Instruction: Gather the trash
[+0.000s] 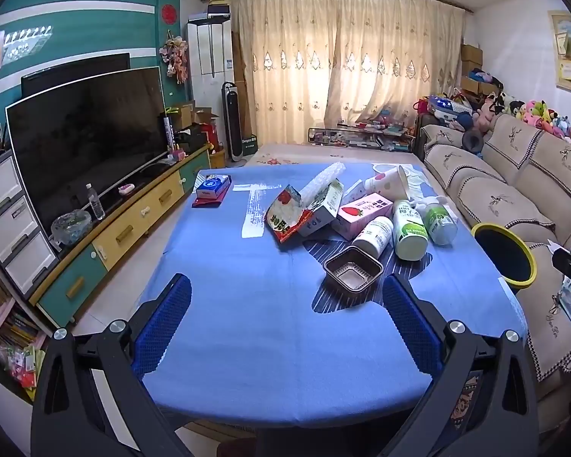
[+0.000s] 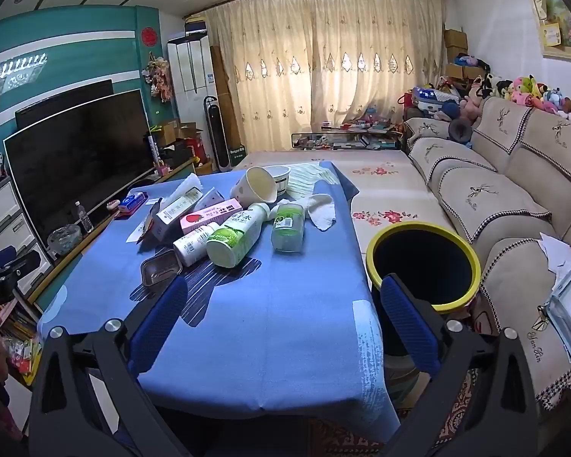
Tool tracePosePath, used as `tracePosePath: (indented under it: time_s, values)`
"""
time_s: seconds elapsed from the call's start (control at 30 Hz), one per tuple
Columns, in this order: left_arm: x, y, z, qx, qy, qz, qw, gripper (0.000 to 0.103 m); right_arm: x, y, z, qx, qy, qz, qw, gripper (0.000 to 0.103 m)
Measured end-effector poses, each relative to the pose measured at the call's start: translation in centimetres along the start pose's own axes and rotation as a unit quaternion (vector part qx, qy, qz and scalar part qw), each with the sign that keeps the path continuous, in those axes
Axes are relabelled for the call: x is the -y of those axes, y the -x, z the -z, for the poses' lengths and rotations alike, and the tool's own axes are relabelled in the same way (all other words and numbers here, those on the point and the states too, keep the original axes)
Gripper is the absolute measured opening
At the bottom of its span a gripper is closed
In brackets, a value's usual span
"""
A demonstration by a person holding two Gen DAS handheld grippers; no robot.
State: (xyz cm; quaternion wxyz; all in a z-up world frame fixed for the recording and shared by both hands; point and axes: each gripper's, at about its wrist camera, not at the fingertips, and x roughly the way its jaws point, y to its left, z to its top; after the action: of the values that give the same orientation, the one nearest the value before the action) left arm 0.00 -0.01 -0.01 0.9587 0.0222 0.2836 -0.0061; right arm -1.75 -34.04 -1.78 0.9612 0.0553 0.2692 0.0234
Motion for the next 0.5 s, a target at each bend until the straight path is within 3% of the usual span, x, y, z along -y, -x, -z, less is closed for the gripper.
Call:
tracePosePath:
  time_s: [0.5]
  values:
    - [0.1, -1.2, 0.2, -0.007, -0.003, 0.002, 1.0, 0.099, -0.1, -0.1, 0.1, -0.001, -0.002, 0.001, 1.0, 0.097]
